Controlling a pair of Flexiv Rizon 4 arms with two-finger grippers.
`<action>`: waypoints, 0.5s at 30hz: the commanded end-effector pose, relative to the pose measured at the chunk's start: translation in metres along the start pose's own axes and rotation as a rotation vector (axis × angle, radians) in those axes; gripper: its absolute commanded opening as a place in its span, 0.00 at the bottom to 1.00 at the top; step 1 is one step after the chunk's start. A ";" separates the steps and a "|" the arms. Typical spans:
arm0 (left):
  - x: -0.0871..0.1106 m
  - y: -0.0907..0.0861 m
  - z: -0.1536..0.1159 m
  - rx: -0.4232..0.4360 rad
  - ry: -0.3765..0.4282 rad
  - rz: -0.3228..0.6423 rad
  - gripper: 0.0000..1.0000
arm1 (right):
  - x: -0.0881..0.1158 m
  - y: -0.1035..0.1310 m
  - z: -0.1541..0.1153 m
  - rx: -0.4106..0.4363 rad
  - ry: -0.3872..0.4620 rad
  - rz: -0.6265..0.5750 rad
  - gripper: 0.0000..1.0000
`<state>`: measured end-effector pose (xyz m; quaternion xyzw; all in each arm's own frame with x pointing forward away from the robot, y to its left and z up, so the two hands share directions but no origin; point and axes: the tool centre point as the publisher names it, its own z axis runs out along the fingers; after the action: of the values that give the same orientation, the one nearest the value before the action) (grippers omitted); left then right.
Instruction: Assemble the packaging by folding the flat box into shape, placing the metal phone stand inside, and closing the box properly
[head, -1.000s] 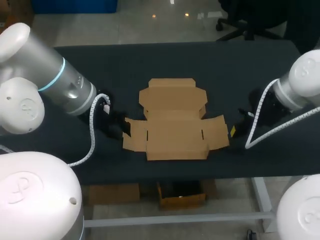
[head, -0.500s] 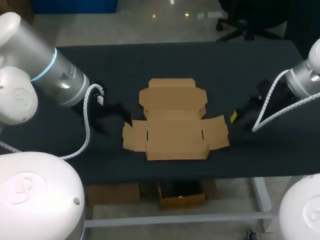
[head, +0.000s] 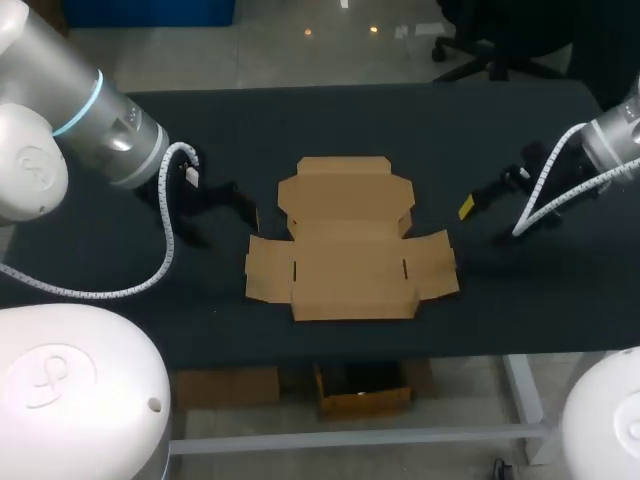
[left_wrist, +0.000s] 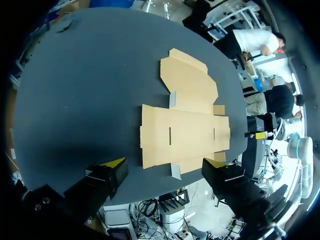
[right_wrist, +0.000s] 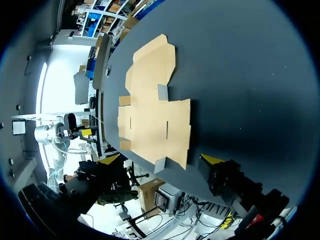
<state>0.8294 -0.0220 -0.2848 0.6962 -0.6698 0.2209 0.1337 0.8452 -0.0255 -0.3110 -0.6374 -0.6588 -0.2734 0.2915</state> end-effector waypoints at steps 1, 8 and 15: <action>-0.002 -0.017 0.001 -0.032 0.003 -0.003 1.00 | 0.000 0.012 -0.003 0.049 0.018 0.002 1.00; -0.002 -0.035 -0.002 -0.047 0.032 -0.012 1.00 | 0.005 0.026 -0.006 0.074 0.006 0.010 1.00; -0.002 -0.035 -0.002 -0.047 0.032 -0.012 1.00 | 0.005 0.026 -0.006 0.074 0.006 0.010 1.00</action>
<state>0.8628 -0.0164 -0.2813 0.6936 -0.6673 0.2180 0.1614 0.8690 -0.0243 -0.3042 -0.6319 -0.6629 -0.2542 0.3109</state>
